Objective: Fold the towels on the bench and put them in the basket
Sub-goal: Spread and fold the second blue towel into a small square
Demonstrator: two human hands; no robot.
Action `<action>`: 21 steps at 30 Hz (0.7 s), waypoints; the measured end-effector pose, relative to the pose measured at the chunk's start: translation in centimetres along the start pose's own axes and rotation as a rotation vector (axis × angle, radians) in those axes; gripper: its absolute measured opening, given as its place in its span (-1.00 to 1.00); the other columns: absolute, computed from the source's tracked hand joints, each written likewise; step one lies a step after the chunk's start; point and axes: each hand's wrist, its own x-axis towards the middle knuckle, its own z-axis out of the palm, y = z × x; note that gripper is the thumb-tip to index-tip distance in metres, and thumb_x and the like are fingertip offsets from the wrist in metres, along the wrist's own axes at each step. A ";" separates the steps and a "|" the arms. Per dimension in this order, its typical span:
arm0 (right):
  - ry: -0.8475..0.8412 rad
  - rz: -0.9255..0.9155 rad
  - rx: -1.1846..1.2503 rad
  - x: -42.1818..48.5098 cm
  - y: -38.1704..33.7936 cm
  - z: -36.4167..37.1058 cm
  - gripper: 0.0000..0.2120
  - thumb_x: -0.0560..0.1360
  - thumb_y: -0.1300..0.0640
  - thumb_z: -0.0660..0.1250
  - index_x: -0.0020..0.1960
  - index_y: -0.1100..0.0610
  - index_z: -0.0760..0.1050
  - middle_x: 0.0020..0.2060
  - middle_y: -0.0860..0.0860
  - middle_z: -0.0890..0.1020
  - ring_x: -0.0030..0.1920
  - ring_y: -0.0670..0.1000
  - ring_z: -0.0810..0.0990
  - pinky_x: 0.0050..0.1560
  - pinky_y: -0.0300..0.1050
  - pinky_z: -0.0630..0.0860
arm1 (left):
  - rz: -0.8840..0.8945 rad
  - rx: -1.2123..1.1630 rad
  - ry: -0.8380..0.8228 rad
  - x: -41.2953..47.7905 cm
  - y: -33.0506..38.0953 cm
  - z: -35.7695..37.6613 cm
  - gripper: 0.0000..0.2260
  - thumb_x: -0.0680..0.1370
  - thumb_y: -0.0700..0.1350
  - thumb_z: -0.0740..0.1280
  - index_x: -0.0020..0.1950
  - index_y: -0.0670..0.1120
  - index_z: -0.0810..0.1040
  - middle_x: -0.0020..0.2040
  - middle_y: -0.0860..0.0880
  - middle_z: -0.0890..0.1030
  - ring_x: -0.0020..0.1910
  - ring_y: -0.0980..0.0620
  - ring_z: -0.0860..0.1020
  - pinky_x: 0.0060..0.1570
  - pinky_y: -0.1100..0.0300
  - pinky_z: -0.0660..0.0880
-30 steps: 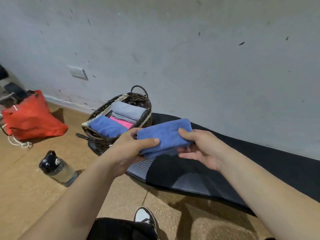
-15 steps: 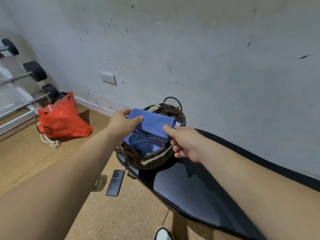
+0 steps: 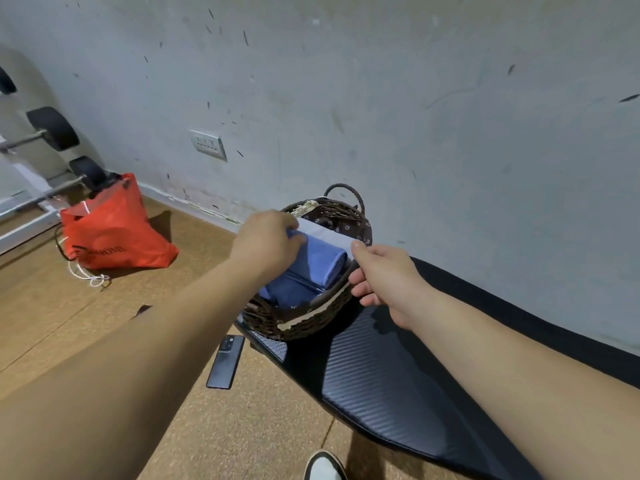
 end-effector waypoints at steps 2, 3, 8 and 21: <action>0.004 -0.002 -0.005 -0.5 -0.2 -0.2 -0.68 0.66 -0.16 0.25 0.12 0.07 0.59 -0.16 0.07 0.68 -0.26 -0.01 0.62 -0.29 -0.16 0.59 | -0.039 0.050 -0.099 -0.6 1.4 0.6 -0.43 0.51 0.43 0.23 0.03 -0.07 0.63 0.00 -0.08 0.64 0.18 -0.22 0.57 0.15 -0.08 0.54; 0.002 -0.003 -0.006 -0.7 -0.3 -0.3 -0.69 0.66 -0.15 0.24 0.10 0.07 0.59 -0.16 0.07 0.68 -0.25 -0.01 0.62 -0.29 -0.16 0.59 | -0.055 0.128 -0.138 -0.7 1.7 0.9 -0.36 0.44 0.54 0.15 -0.09 -0.04 0.56 -0.06 -0.07 0.61 0.22 -0.24 0.53 0.21 -0.13 0.50; -0.013 0.001 -0.019 -1.0 -0.1 -0.9 -0.69 0.66 -0.16 0.25 0.06 0.07 0.61 -0.19 0.06 0.68 -0.27 0.00 0.63 -0.33 -0.16 0.57 | -0.060 0.195 -0.244 -1.2 1.4 1.8 -0.46 0.40 0.53 0.28 -0.18 0.04 0.46 -0.05 -0.08 0.58 0.39 -0.19 0.41 0.26 -0.08 0.44; -0.094 -0.022 -0.058 -3.5 -0.8 -2.5 -0.70 0.67 -0.19 0.21 0.07 0.01 0.56 -0.13 0.08 0.71 -0.22 0.02 0.66 -0.20 -0.08 0.62 | -0.103 -0.100 -0.033 -3.3 1.9 1.4 -0.36 0.40 0.39 0.46 0.20 -0.11 0.63 0.10 -0.07 0.63 0.24 -0.13 0.52 0.19 -0.08 0.52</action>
